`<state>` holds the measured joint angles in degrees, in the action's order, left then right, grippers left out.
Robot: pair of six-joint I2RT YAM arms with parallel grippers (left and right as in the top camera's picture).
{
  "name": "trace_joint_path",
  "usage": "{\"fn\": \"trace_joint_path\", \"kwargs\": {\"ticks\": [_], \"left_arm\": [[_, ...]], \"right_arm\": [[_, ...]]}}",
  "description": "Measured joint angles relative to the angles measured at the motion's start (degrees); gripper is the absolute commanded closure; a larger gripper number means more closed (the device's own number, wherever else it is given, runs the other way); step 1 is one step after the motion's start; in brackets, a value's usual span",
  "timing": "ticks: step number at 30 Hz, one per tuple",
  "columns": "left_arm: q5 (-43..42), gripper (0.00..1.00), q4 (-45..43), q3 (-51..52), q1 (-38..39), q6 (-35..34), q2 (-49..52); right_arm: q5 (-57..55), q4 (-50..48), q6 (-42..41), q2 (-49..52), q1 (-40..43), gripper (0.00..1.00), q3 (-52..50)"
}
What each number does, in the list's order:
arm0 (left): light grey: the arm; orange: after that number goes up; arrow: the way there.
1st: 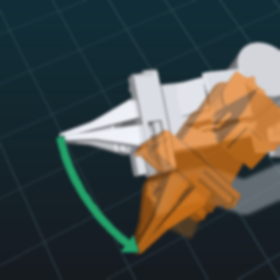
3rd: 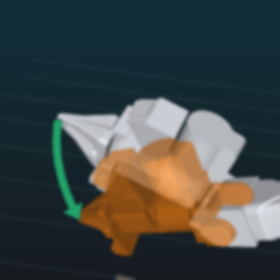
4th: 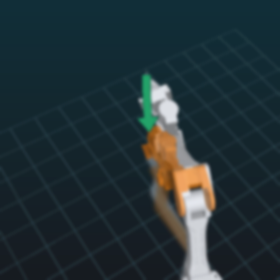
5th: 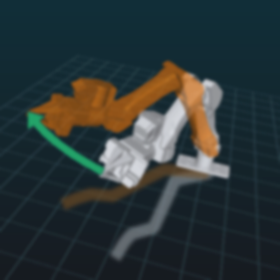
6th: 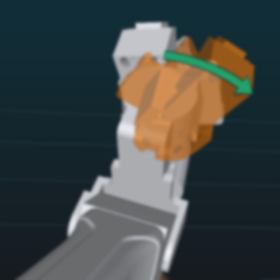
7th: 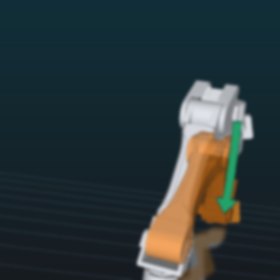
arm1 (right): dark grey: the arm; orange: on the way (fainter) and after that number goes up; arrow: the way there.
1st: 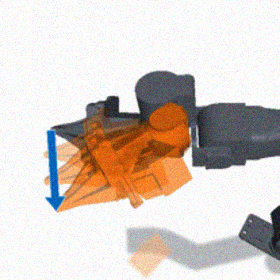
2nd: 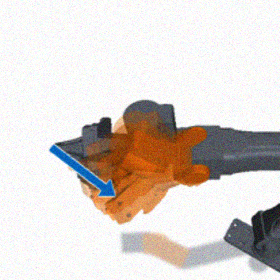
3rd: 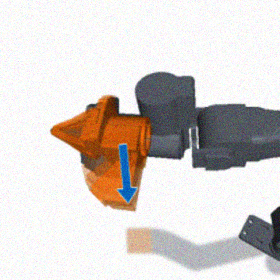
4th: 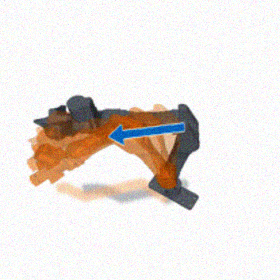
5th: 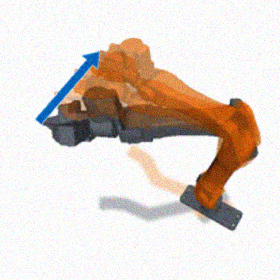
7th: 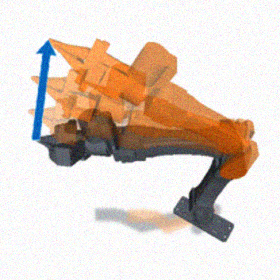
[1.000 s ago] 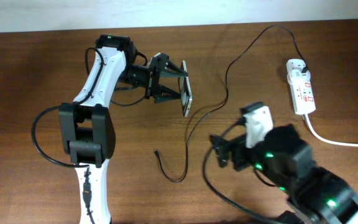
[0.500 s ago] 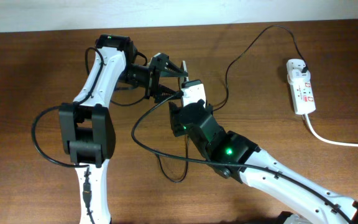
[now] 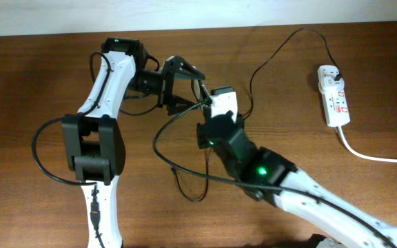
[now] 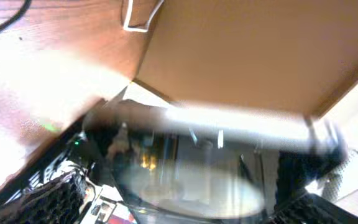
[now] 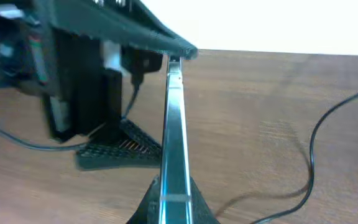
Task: Plug charger to phone and switch on socket
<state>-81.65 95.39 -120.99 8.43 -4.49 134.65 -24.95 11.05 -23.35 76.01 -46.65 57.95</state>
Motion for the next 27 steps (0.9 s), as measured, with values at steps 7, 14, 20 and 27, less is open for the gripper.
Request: {"fn": "trace_joint_path", "kwargs": {"ticks": [7, 14, 20, 27], "left_arm": [[18.0, 0.05, 1.0, -0.1, -8.8, 4.8, -10.7], [51.9, 0.01, 1.2, -0.3, 2.0, 3.3, -57.1], [74.4, 0.01, -0.2, 14.2, 5.4, -9.8, -91.9], [85.1, 0.01, -41.7, 65.4, 5.4, -38.0, -108.7]], "right_arm": [[5.1, 32.6, -5.0, -35.6, 10.7, 0.96, 0.3], [12.1, 30.4, -14.3, -45.5, 12.4, 0.96, -10.1], [28.3, -16.6, -28.5, -40.0, 12.4, 0.96, -35.9], [44.5, -26.4, -36.5, -31.0, 12.4, 0.96, -39.5]]}}
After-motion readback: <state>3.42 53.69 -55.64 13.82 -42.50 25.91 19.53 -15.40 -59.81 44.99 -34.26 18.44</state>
